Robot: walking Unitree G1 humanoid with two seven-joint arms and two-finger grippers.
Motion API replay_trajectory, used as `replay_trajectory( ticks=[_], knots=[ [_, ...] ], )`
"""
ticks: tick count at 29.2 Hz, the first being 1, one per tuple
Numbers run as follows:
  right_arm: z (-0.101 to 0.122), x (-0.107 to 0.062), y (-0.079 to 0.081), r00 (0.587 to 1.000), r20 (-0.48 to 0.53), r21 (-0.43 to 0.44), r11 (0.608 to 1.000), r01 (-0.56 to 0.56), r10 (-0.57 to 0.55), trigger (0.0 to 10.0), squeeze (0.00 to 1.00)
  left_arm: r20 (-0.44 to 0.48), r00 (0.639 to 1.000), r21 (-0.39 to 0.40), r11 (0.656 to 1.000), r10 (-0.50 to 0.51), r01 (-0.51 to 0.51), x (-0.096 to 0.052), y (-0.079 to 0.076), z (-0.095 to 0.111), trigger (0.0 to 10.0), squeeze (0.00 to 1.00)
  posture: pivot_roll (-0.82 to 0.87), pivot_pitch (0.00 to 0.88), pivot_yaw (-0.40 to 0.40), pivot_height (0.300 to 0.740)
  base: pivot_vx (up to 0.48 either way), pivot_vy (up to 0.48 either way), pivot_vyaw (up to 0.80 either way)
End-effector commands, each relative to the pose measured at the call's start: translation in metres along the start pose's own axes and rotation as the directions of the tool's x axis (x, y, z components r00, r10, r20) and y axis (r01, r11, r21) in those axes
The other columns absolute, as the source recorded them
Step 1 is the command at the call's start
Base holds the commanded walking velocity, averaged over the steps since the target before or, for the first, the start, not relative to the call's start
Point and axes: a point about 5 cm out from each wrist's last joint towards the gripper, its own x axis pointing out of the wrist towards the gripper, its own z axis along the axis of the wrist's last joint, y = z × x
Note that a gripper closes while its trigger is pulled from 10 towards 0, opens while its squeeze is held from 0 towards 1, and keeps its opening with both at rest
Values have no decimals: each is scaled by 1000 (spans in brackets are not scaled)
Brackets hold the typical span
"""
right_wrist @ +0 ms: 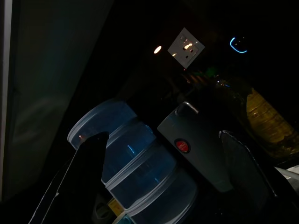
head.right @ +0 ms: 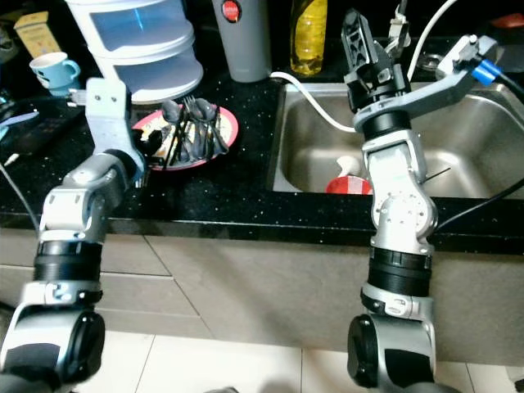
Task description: Kitchen organization
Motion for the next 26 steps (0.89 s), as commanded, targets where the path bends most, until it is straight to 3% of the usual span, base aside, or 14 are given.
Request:
replay_trajectory(
  ticks=[1,11,14,17,20,26],
  knots=[
    [2,0,3,1000,9,-3,1000,-12,12,10000,0,2,1000,8,1000,25,-25,2,11,2,10000,0,66,0,91,740,0,0,0],
    [1,-2,3,1000,12,-3,1000,-4,4,10000,0,-75,997,-9,1000,-29,28,13,7,-16,10000,0,58,0,97,740,0,0,0],
    [1,-2,4,1000,11,-2,1000,-4,4,10000,0,2,1000,62,998,-31,30,15,4,-8,10000,0,59,0,97,740,0,0,0],
    [1,-2,4,1000,10,-1,1000,-4,4,10000,0,21,999,78,996,-32,30,15,3,-5,10000,0,59,0,97,740,0,0,0],
    [0,0,5,1000,7,6,1000,-9,9,10000,0,132,991,134,991,-32,14,17,-6,17,10000,0,66,0,88,740,0,0,0],
    [0,0,7,1000,2,5,1000,-18,18,10000,0,52,994,97,991,-100,94,23,-15,6,10000,0,61,0,87,740,0,0,0]
  ],
)
